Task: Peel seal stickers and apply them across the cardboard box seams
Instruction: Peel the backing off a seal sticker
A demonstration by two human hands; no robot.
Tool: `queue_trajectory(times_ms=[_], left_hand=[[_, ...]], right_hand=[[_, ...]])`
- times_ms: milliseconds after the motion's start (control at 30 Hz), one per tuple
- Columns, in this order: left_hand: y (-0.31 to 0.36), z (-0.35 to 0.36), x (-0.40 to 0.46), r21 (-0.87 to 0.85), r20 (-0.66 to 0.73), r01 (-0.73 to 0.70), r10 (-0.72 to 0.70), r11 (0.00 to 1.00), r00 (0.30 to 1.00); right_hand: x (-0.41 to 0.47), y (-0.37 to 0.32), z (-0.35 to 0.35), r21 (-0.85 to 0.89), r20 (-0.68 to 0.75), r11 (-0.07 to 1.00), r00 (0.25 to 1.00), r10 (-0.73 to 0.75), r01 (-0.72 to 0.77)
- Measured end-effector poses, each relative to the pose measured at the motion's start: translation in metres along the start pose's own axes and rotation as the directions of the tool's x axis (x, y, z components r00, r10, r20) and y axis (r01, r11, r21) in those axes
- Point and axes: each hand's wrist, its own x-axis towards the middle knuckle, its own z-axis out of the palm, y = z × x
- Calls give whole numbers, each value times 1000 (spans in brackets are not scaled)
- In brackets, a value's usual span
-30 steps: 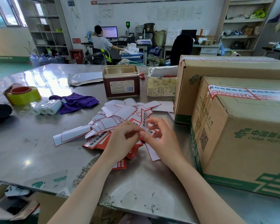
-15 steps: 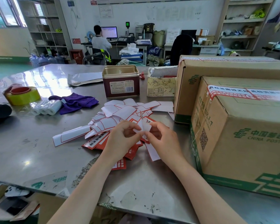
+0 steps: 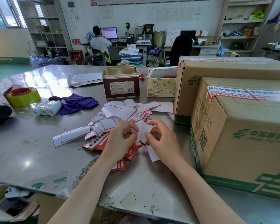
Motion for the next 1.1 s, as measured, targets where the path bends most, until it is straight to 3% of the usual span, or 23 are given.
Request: queue_trajectory(times_ms=[600,900,1100], left_hand=[[-5,1,3,86,-75,-42,48,995,996],[-6,1,5,113,-106,-38,50,993,993],[-5,2,4,94,-76,-43,51,995,996]], right_hand=[[-1,1,0,5,36,995,995,-97,97],[-3,-3,0,14,110,999,993,-46,44],[4,3,0,58,-80,998,996,-34,39]])
